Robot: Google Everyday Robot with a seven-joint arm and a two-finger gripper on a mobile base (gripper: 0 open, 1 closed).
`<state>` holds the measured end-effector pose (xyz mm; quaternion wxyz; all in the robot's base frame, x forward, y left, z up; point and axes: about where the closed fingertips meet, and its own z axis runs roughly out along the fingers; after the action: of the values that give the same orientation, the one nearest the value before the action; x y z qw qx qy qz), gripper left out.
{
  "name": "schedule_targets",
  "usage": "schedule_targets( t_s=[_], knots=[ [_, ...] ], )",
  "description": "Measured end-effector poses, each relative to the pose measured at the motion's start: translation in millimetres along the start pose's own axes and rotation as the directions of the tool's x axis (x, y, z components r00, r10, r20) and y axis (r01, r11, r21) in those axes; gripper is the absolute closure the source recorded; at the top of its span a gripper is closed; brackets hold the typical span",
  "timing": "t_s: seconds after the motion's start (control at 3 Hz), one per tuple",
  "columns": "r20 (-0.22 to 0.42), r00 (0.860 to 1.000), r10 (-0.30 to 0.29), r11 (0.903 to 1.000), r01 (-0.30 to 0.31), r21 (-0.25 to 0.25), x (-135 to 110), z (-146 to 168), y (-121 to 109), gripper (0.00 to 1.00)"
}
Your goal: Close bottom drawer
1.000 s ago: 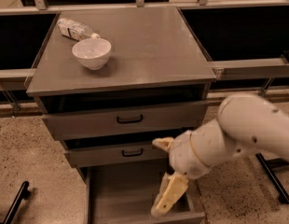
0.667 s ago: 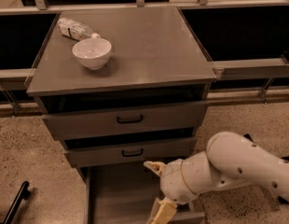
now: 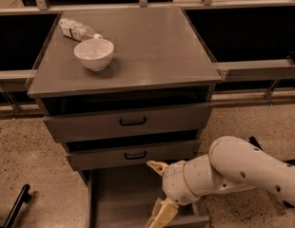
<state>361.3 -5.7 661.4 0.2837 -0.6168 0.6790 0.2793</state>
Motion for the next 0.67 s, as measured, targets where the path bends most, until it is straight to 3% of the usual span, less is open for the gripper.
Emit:
schedule_targets(
  t_s=[0.33, 0.67],
  knots=[
    [-0.029, 1.0, -0.004, 0.9997, 0.003, -0.025, 40, 36, -12, 0.0],
    [-0.007, 1.0, -0.029, 0.9996, 0.029, 0.002, 93, 80, 2, 0.0]
  ],
)
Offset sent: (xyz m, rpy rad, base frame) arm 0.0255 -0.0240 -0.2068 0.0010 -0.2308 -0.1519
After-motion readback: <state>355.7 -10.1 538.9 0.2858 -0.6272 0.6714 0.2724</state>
